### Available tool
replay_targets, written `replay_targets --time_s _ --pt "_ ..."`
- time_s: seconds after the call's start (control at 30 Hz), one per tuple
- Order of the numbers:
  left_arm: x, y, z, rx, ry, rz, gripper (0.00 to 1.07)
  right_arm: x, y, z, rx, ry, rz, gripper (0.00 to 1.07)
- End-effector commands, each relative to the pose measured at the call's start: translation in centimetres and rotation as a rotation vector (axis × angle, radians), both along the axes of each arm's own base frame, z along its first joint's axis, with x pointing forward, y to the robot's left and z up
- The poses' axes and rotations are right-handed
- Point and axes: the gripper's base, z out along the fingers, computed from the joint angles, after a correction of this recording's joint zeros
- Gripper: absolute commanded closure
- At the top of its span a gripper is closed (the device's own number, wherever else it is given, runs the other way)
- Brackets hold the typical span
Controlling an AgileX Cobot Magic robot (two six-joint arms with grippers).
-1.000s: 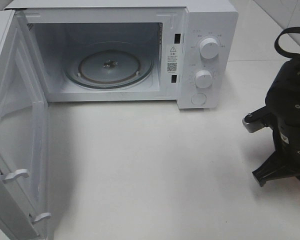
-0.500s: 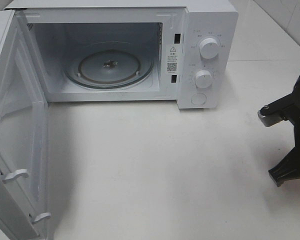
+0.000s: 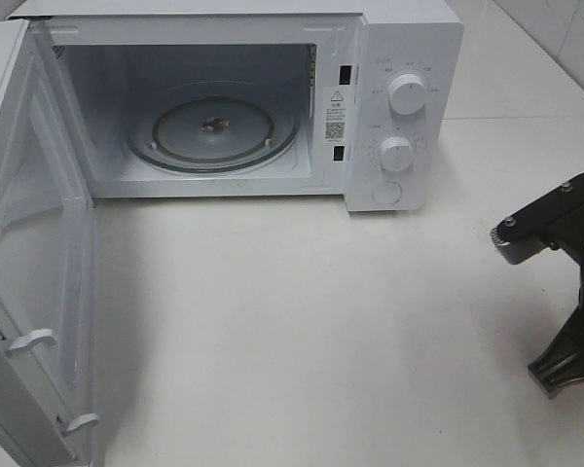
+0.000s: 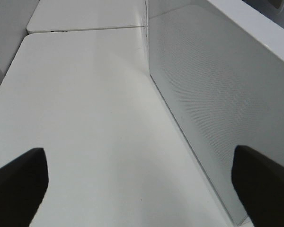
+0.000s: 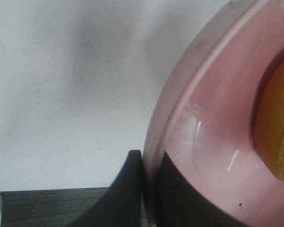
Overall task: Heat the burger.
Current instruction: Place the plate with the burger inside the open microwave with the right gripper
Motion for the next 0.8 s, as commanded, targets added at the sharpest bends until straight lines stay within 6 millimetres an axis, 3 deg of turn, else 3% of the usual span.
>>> replay_targets --time_s 0.03,0.8 --pt "-0.3 0.0 -0.1 -0.004 -0.021 0.001 0.09 -0.5 0.0 0.5 -0.072 0.003 0.061 1.07" --pt "-0.3 0.0 -0.1 -0.004 -0.021 0.001 0.09 -4.4 4.3 0.9 -0.117 0.033 0.322 1.07"
